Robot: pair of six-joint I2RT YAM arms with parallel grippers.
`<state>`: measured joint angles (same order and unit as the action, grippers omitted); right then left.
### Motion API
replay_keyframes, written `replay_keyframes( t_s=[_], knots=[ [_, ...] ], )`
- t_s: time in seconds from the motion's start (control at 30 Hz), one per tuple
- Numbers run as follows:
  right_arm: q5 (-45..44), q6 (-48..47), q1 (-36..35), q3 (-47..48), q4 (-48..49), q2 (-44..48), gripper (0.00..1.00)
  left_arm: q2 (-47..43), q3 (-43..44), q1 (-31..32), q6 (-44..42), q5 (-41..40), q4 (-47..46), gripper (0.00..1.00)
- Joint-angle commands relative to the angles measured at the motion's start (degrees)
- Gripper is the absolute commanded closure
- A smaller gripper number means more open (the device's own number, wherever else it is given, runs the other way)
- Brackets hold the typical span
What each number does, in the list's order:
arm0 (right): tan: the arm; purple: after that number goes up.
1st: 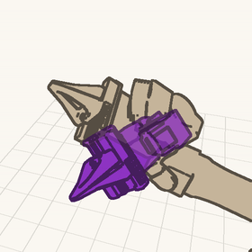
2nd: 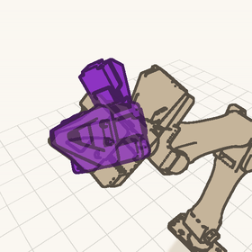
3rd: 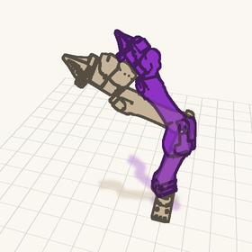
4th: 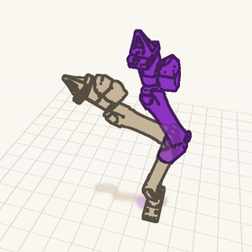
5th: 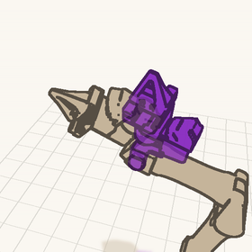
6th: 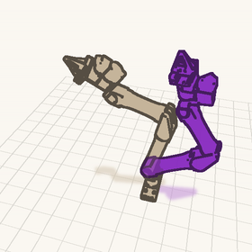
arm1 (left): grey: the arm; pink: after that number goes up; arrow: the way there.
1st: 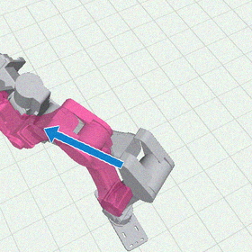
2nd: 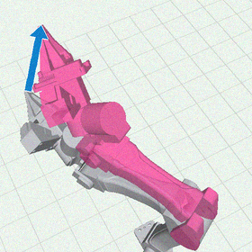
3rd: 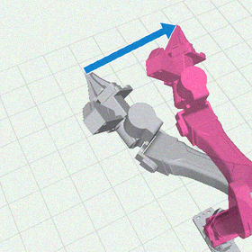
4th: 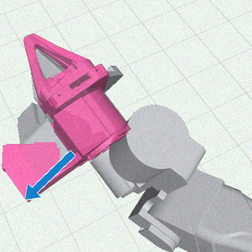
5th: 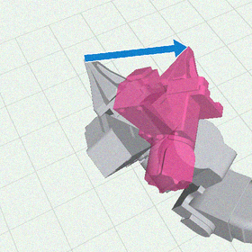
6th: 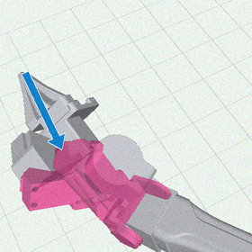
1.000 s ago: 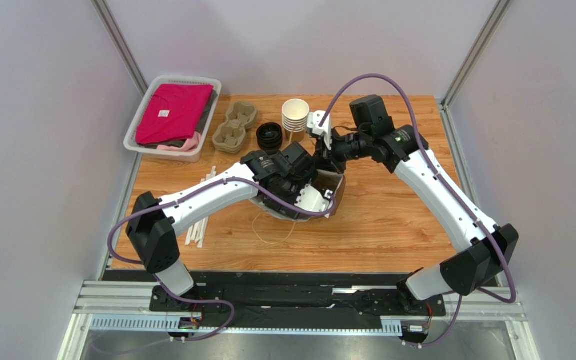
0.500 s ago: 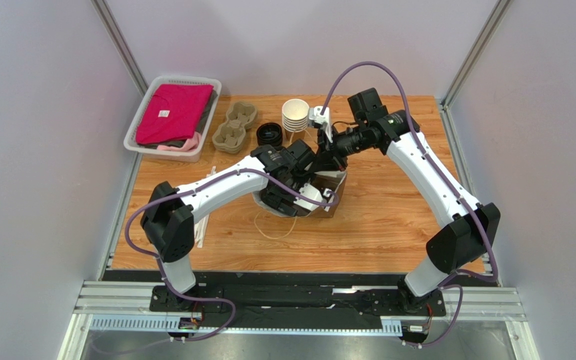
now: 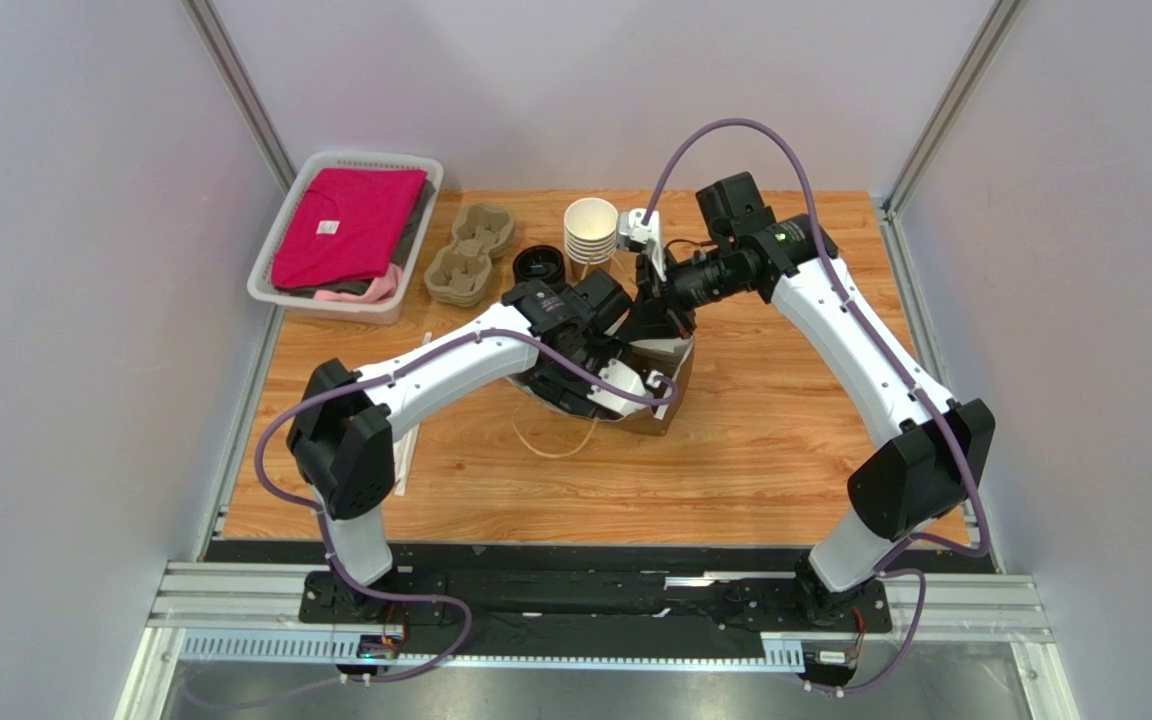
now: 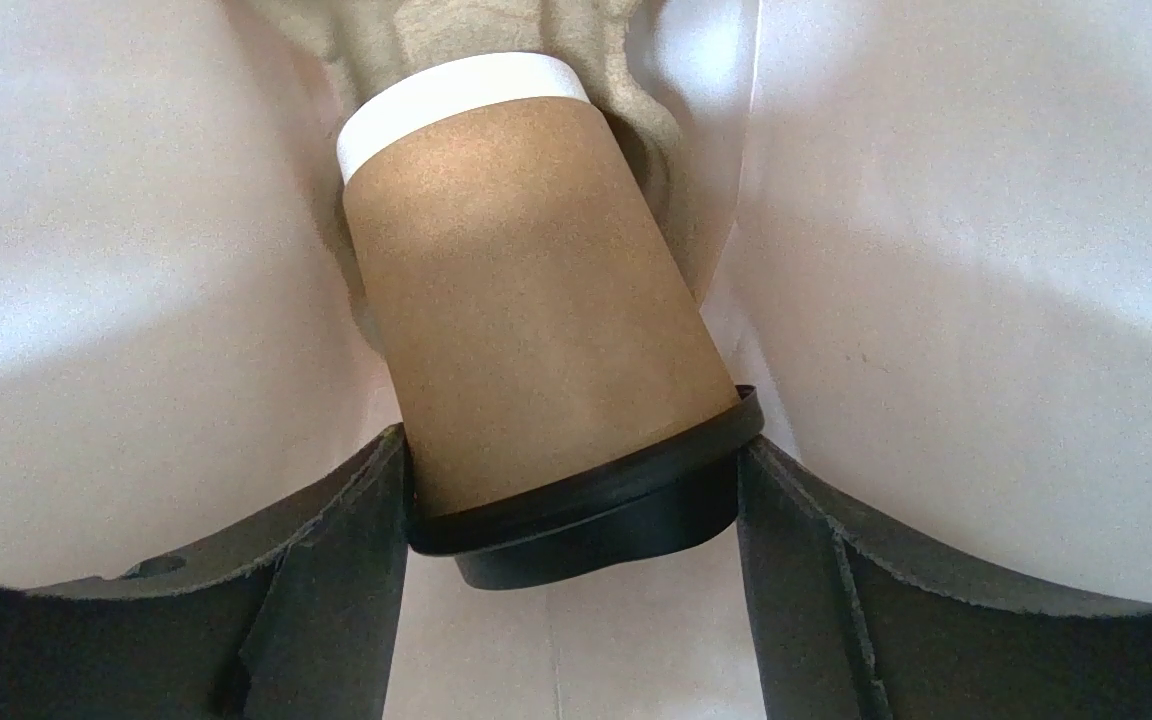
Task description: Pack the takeout coffee
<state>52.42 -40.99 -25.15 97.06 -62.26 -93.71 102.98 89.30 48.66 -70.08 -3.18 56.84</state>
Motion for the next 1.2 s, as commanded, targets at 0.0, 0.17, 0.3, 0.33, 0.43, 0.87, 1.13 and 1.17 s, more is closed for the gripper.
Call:
replay_keyframes(
  t_s=[0.0, 0.17, 0.3, 0.33, 0.43, 0.87, 1.13, 1.17],
  knots=[
    [-3.5, 1.1, -0.1, 1.0, 3.2, -0.1, 1.00, -2.7, 4.1, -0.2, -1.5, 2.8, 1.8, 0.53],
    [-8.1, 5.0, -0.2, -0.8, 10.0, 1.2, 1.00, -5.9, 4.9, 0.0, -2.3, 5.5, 2.3, 0.59],
    [-12.0, 6.7, -0.6, -2.5, 13.6, 2.4, 1.00, -7.7, 5.2, 0.3, -2.9, 7.3, 2.5, 0.63],
    [-12.6, 6.9, -0.8, -2.8, 14.2, 2.6, 1.00, -8.3, 5.3, 0.3, -2.9, 7.7, 2.6, 0.64],
    [-14.9, 7.0, -1.2, -3.8, 15.8, 3.1, 1.00, -9.1, 6.2, 0.6, -2.8, 8.7, 2.7, 0.66],
    [-19.7, 5.5, -2.3, -6.4, 18.1, 4.8, 1.00, -12.2, 11.5, 0.4, -5.2, 8.2, 2.0, 0.73],
    [-21.4, 4.1, -2.4, -7.5, 18.1, 5.4, 1.00, -13.4, 16.3, 0.0, -6.0, 8.0, 2.8, 0.74],
    [-21.6, 3.9, -2.2, -7.7, 18.1, 5.6, 1.00, -13.5, 16.6, -0.1, -6.3, 7.8, 2.8, 0.75]
  ],
)
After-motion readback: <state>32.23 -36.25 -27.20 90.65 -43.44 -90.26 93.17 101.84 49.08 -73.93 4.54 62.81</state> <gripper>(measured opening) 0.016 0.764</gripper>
